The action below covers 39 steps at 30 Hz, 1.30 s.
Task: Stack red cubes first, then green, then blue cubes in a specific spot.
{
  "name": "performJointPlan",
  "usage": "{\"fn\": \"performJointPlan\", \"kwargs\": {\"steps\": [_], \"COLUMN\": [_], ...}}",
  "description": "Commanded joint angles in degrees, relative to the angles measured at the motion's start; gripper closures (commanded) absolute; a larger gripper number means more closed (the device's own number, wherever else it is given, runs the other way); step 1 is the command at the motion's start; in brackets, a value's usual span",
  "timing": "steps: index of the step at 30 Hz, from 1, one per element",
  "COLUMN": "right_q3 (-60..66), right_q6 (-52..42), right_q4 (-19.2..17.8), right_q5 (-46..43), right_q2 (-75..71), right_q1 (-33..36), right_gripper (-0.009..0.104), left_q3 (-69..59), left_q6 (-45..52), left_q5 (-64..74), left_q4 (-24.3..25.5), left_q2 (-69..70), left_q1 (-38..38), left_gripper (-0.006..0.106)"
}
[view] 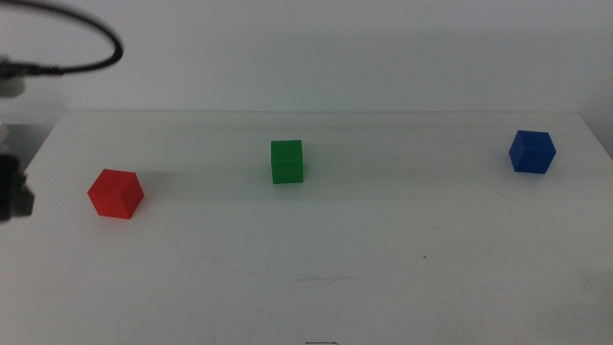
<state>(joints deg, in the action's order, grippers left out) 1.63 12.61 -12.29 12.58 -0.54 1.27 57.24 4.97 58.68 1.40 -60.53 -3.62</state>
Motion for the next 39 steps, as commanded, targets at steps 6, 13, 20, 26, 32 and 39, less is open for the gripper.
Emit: {"fn": "performJointPlan", "kwargs": {"steps": [6, 13, 20, 26, 32, 39], "right_q3": [-1.0, -1.0, -1.0, -1.0, -1.0, -1.0], "right_q6": [-0.5, -0.5, -0.5, -0.5, -0.5, -0.5], "right_q4": [-0.9, -0.9, -0.9, -0.9, -0.9, -0.9], "right_q5": [-4.4, -4.4, -4.4, -4.4, -4.4, -4.4], "right_q2": [-1.3, -1.3, -1.3, -1.3, -1.3, -1.3], "right_q1": [-0.4, -0.4, -0.4, -0.4, -0.4, -0.4], "right_gripper": [0.001, 0.001, 0.001, 0.001, 0.001, 0.001], "left_q3": [15.2, 27.5, 36.4, 41.8, 47.3, 50.5], "left_q6": [5.3, 10.6, 12.4, 12.8, 14.8, 14.8], "left_q5": [7.5, 10.7, 12.5, 12.5, 12.7, 12.7], "left_q4": [-1.0, -1.4, -2.5, -3.7, -4.7, -5.3], "left_q2": [-13.7, -27.6, -38.5, -46.4, -52.8, -58.1], "left_q1": [0.2, 0.2, 0.2, 0.2, 0.2, 0.2], "left_gripper": [0.007, 0.007, 0.007, 0.007, 0.007, 0.007]}}
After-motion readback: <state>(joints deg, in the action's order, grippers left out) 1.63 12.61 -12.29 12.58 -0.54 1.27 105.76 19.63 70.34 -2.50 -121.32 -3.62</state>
